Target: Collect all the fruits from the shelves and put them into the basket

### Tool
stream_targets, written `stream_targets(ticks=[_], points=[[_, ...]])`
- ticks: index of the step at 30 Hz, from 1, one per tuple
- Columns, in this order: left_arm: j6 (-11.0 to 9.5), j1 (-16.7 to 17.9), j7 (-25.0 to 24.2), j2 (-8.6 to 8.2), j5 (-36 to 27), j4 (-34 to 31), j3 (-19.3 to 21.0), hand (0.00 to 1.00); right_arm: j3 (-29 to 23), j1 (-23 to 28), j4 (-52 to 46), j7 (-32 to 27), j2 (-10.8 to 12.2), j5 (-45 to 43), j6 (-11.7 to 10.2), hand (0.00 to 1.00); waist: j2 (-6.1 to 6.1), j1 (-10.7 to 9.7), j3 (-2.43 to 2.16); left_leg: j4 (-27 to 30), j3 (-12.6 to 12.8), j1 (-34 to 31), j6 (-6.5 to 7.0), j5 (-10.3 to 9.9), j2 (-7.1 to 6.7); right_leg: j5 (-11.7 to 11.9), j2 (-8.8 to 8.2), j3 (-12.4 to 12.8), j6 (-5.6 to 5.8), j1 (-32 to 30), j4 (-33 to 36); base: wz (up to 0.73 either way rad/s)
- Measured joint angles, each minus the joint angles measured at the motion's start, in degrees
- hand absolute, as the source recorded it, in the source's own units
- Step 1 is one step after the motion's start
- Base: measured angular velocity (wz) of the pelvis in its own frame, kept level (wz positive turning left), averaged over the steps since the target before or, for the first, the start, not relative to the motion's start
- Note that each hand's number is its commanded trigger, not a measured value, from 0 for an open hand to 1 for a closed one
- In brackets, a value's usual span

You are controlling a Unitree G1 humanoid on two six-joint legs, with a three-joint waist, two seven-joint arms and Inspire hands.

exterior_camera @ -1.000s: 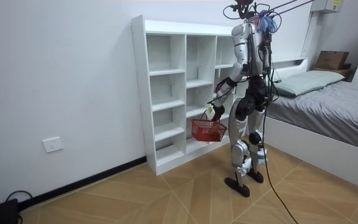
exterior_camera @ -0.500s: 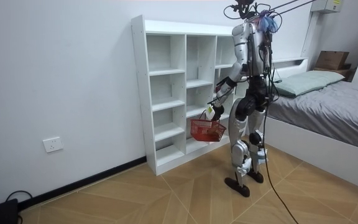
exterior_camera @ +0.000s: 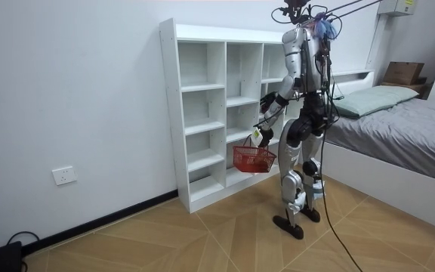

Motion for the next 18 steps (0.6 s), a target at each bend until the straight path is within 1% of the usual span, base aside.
stream_targets(ticks=[5,18], points=[[0.0,-1.2,0.0,-0.06,0.0,1.3,-1.1,1.00,0.7,0.1,0.2,0.1,0.2,-0.2,0.0,0.00,-0.01,0.1,0.01,0.0,0.0,0.0,0.00,0.0,0.00,0.0,0.00,0.0,0.00,0.0,0.0,0.00],[0.0,-1.3,-0.1,-0.08,0.0,1.4,-1.6,1.00,0.7,0.2,0.6,0.1,0.2,-0.2,0.0,0.00,-0.13,0.1,0.11,-0.1,0.2,0.0,0.00,0.0,0.00,0.0,-0.01,0.0,0.00,0.0,0.0,0.00]])
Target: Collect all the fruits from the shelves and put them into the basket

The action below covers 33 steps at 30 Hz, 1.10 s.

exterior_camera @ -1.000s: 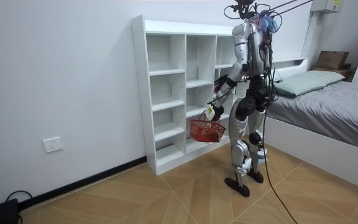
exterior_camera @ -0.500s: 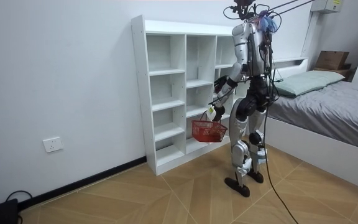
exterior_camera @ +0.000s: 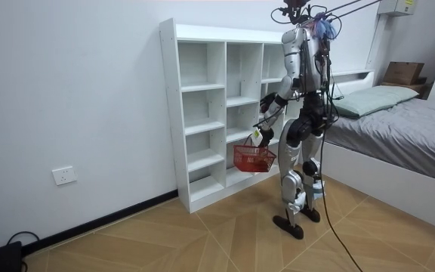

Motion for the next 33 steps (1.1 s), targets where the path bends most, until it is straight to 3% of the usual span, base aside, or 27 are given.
stream_targets(ticks=[18,33], points=[[0.0,-0.1,0.0,-0.01,0.0,0.0,0.0,1.00,0.3,0.1,0.3,0.0,0.0,-0.3,0.0,0.00,-0.02,-0.3,0.10,0.0,0.2,-0.2,0.00,0.0,0.00,0.0,-0.01,-0.1,0.00,-0.2,0.0,0.00],[-0.6,-0.7,0.5,0.19,-1.1,-0.1,0.5,1.00,0.1,0.1,2.1,0.7,0.0,-10.6,-1.1,0.00,0.02,-1.1,0.04,0.1,0.0,-0.4,0.00,0.0,0.00,0.0,-0.01,0.0,-0.01,-0.4,-0.1,0.00]])
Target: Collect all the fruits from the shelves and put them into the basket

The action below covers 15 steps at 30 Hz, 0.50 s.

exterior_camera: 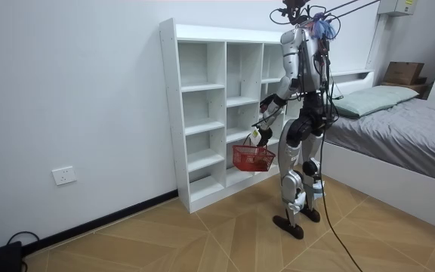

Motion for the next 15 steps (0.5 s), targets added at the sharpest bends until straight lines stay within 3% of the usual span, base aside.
stream_targets(ticks=[15], points=[[-0.5,0.0,1.2,0.06,0.0,0.0,-0.1,1.00,0.2,0.0,0.9,-0.5,0.0,-0.4,-0.2,0.00,-0.16,0.1,-0.04,0.0,0.3,0.0,0.00,0.0,0.01,0.0,0.00,0.2,-0.03,-0.1,0.1,0.00]])
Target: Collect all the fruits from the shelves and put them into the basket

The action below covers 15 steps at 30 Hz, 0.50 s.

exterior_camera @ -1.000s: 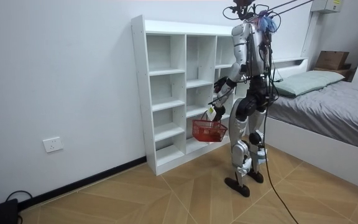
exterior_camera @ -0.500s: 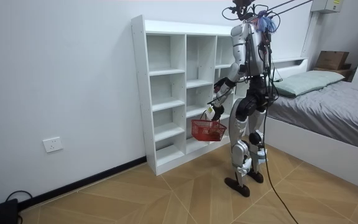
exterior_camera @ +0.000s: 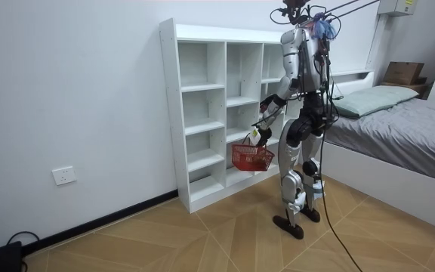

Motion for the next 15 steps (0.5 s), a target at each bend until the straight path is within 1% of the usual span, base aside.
stream_targets(ticks=[5,9,15], points=[[-1.1,0.0,0.0,0.39,0.0,0.0,-0.1,1.00,0.0,0.0,0.8,-0.2,0.0,0.0,-0.5,0.00,-0.09,-0.1,0.00,0.0,0.0,0.0,0.00,0.0,0.00,0.0,0.00,0.0,-0.04,0.0,0.0,0.00],[-1.3,0.0,0.0,1.04,0.0,0.0,-0.5,1.00,0.1,0.0,0.9,-0.2,0.0,0.0,-0.6,0.00,-0.09,-0.2,0.01,0.0,-0.1,-0.1,0.00,0.0,0.00,0.0,0.01,-0.2,-0.05,0.0,0.0,0.00],[-1.3,0.0,0.1,1.19,0.0,0.3,-0.8,1.00,0.3,0.0,1.0,-0.1,0.0,0.0,-1.0,0.00,-0.09,-0.3,0.01,0.0,-0.1,-0.1,0.00,0.0,-0.01,0.0,0.00,-0.1,-0.06,0.0,0.0,0.00]])
